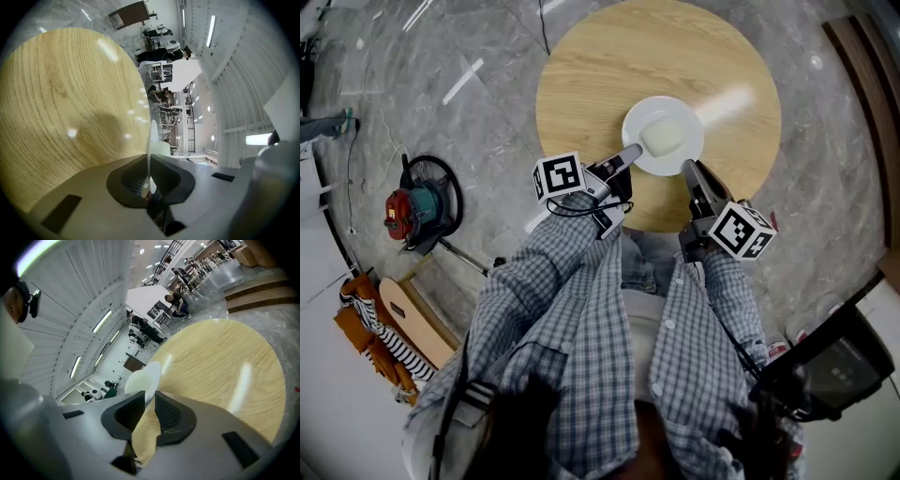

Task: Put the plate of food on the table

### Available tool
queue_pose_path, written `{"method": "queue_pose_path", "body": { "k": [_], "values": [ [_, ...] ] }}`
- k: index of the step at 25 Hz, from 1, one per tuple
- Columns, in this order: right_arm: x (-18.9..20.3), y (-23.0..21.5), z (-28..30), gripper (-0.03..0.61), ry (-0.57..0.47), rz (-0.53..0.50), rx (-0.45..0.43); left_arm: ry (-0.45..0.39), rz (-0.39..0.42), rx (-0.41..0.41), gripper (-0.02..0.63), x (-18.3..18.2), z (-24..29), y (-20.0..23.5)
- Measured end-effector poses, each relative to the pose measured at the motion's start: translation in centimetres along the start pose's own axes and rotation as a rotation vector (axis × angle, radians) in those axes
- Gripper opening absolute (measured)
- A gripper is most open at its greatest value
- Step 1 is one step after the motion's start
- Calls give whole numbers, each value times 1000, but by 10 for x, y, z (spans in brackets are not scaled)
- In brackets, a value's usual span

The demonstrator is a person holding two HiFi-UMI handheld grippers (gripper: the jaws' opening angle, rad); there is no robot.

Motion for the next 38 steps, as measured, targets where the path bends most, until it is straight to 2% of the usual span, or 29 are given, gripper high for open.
{"method": "queue_pose_path", "body": {
  "k": [23, 38],
  "values": [
    [19, -34, 13, 72, 75, 82, 78, 1, -30, -106, 18, 6, 11, 35],
    [29, -44, 19, 72, 81, 114, 123, 27, -21, -150, 18, 5, 15, 51]
  ]
}}
Point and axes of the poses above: the fingertips, and each gripper's own axes: z forward along the fingers, y to its left, x out of its underside, the point moved 5 cm from there along -z, backward along the fingers, and after that the axes turned 8 degrees about -x, right-handed, at the moved point
